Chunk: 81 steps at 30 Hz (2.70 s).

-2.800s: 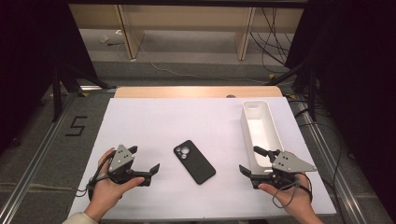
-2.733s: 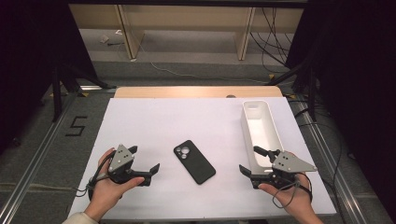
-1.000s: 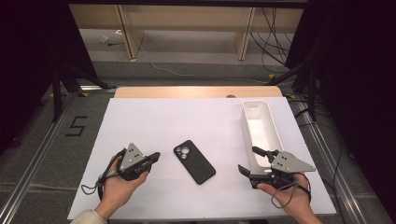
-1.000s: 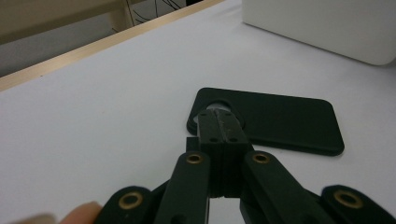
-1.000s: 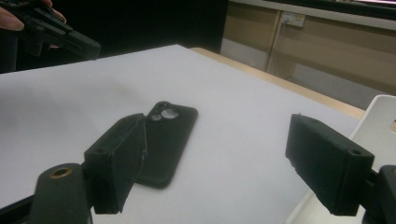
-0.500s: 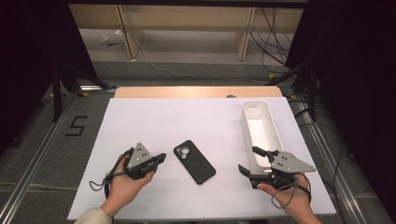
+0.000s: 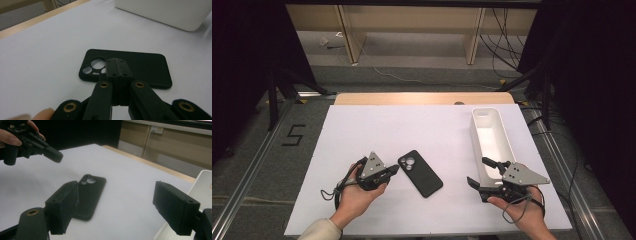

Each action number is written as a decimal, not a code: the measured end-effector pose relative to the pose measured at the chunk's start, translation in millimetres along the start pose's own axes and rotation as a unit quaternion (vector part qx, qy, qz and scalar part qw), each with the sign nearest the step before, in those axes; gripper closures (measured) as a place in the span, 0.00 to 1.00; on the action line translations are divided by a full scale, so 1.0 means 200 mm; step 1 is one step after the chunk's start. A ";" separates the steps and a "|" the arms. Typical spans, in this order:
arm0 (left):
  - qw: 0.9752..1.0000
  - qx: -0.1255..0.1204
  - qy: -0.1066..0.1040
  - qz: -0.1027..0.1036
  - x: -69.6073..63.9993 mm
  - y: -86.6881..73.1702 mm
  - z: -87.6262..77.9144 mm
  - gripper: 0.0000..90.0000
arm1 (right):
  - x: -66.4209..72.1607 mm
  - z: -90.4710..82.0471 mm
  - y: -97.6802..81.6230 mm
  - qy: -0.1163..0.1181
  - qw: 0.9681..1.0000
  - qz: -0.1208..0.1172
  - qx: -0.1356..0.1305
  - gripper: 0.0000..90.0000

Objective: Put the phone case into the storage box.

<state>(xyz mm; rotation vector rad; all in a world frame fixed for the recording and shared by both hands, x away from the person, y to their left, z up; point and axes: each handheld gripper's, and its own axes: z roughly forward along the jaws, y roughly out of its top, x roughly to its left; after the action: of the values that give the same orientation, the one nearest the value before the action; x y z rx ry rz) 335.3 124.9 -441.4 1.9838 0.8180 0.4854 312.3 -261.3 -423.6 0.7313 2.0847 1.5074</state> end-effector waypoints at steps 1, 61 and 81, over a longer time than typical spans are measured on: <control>1.000 0.001 -0.002 0.000 -0.01 0.00 0.01 1.00 | 0.00 0.00 0.00 0.000 1.000 -0.001 0.000 0.24; 0.989 0.119 -0.075 0.050 -0.22 -0.07 0.31 1.00 | 0.01 0.02 -0.01 0.007 1.000 -0.001 0.005 0.24; 0.990 0.109 -0.080 0.045 -0.22 -0.06 0.33 1.00 | 0.01 0.03 -0.01 0.009 1.000 0.000 0.006 0.24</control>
<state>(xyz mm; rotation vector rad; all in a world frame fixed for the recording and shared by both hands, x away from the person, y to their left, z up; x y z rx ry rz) 341.1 58.8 -485.3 2.2370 0.7090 0.2925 314.3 -257.5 -427.4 0.7258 2.1086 1.5071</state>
